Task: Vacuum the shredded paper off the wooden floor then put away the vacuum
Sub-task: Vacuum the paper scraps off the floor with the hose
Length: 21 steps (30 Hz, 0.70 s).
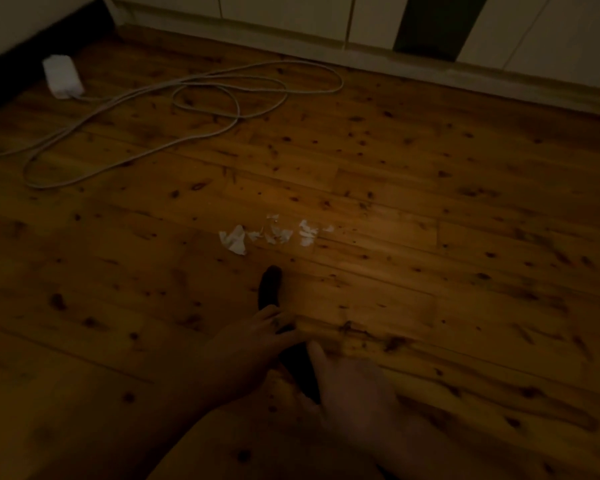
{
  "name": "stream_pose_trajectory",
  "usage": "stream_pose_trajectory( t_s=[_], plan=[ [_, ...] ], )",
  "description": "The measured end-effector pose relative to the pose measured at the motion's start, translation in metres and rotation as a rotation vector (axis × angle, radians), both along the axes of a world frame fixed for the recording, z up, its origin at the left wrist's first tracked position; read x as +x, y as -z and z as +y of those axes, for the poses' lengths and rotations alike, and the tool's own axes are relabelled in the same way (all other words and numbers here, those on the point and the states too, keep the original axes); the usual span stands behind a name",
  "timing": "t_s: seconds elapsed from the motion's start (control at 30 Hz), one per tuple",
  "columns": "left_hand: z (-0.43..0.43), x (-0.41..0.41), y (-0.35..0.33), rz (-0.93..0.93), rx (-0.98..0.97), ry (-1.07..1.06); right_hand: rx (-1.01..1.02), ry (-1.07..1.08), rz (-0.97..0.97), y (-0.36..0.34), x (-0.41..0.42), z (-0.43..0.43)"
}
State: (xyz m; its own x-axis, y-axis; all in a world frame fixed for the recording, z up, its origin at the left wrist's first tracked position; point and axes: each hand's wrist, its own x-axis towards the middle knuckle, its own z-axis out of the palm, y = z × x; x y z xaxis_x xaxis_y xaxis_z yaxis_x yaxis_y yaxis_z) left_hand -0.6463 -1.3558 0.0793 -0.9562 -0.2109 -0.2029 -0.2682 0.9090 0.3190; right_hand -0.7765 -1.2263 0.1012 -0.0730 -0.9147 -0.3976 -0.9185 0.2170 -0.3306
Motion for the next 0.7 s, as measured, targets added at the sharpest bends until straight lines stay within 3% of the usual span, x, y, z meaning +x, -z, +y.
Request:
stream_pose_trajectory(
  t_s=[0.47,0.7],
  plan=[
    [-0.012,0.013,-0.02,-0.321,-0.058,-0.056,0.078,-0.233,0.09,0.005,0.033,-0.025],
    [-0.011,0.01,-0.013,-0.402,0.079,-0.042,0.083,-0.237,0.086,0.013,0.037,-0.022]
  ],
)
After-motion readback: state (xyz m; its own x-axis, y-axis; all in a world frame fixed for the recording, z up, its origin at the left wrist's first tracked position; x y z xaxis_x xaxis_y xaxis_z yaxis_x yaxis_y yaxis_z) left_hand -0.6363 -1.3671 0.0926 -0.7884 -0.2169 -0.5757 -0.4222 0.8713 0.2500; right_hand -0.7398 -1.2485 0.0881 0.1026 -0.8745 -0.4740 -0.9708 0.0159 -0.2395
